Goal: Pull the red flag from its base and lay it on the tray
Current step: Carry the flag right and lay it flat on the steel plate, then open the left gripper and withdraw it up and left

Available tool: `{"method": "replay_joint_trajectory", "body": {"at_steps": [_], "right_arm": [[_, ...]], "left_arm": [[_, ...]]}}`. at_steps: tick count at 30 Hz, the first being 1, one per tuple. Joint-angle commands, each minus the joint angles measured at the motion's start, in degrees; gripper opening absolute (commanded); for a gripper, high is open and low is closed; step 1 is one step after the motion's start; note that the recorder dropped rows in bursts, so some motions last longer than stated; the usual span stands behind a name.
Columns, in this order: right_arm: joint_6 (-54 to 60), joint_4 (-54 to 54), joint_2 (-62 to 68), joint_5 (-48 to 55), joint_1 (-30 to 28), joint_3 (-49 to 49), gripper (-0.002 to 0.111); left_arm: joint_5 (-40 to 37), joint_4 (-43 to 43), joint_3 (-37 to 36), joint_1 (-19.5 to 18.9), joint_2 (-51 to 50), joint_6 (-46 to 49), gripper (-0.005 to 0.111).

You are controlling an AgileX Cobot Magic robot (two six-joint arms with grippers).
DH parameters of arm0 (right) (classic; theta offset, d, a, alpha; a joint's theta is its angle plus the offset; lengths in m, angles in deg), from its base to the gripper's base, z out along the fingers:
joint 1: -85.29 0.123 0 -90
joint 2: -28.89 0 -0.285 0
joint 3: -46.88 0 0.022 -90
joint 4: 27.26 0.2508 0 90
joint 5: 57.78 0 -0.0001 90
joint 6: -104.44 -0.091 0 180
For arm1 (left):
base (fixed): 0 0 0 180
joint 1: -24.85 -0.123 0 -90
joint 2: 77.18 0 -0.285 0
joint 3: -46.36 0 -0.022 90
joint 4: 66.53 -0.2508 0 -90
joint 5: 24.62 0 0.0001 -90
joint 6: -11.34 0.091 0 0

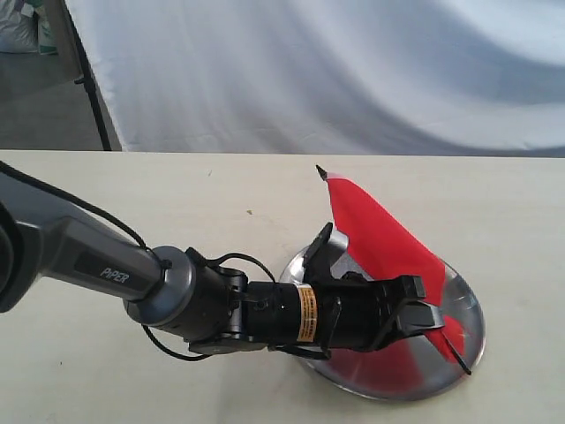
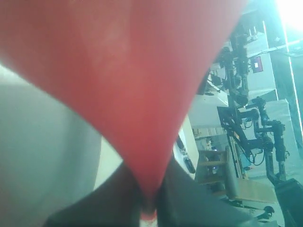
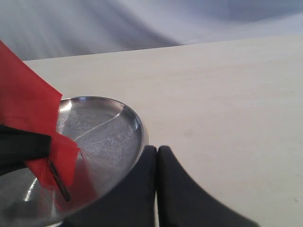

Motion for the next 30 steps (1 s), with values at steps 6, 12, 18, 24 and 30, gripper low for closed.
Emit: {"method": "replay_joint_trajectory", "body": {"at_steps": [6,12,18,24,30], "right_arm": [[0.1,-0.3,0.2,-0.6,-0.1,-0.1,0.000],[0.1,-0.3,0.2,-0.6,-0.1,-0.1,0.000],[0.1,-0.3,0.2,-0.6,-0.1,-0.1,0.000],[0.1,-0.3,0.2,-0.6,-0.1,-0.1,0.000],[0.1,-0.3,0.2,-0.6,-0.1,-0.1,0.000]], "left_arm": [[-7.5,-2.1,0.3,0.3,0.0,0.7,0.030],[-8.7,-2.7,0.3,0.3,0.0,0.7,0.069],[-12.0,-7.7,0.3,-1.2,0.5,3.8,0.041],[-12.1,-17.9,0.3,-4.8,4.9,4.0,0.000],[-14.3,-26.8,0.3,-9.2,14.5,3.9,0.000]]}}
